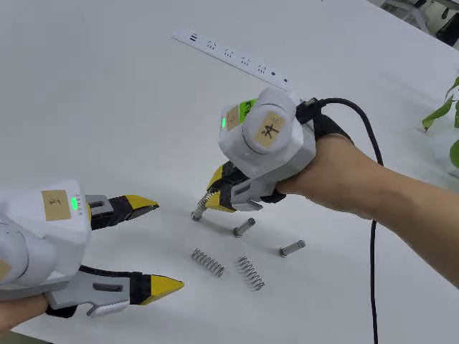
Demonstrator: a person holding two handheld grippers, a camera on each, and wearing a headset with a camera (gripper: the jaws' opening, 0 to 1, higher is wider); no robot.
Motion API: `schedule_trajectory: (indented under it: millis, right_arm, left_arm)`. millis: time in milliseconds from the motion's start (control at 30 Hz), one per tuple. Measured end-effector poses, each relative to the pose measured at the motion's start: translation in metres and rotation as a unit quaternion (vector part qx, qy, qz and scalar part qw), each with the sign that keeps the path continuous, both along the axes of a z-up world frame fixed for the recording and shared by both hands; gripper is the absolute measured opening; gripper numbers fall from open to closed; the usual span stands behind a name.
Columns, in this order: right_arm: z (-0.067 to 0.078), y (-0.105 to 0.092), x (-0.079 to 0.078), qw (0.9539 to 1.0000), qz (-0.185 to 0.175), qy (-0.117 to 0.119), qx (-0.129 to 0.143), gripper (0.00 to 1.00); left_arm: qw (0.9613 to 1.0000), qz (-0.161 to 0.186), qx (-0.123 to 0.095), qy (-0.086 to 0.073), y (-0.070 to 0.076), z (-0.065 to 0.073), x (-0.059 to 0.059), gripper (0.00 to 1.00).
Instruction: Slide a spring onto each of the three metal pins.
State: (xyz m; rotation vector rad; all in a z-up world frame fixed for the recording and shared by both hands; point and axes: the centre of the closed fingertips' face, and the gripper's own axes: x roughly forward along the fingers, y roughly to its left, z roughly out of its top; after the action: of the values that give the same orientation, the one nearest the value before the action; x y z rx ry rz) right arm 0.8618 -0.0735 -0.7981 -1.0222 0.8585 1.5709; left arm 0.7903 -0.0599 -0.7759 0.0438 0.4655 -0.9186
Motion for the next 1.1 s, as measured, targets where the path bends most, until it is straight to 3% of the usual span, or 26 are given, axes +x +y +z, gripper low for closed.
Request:
schedule_trajectory:
  millis: [1100]
  right_arm:
    - [-0.039, 0.003, -0.004, 0.9999, -0.011, -0.006, 0.000, 0.12]
  left_arm:
    - [1.0000, 0.001, -0.003, 0.007, 0.001, -0.004, -0.001, 0.64]
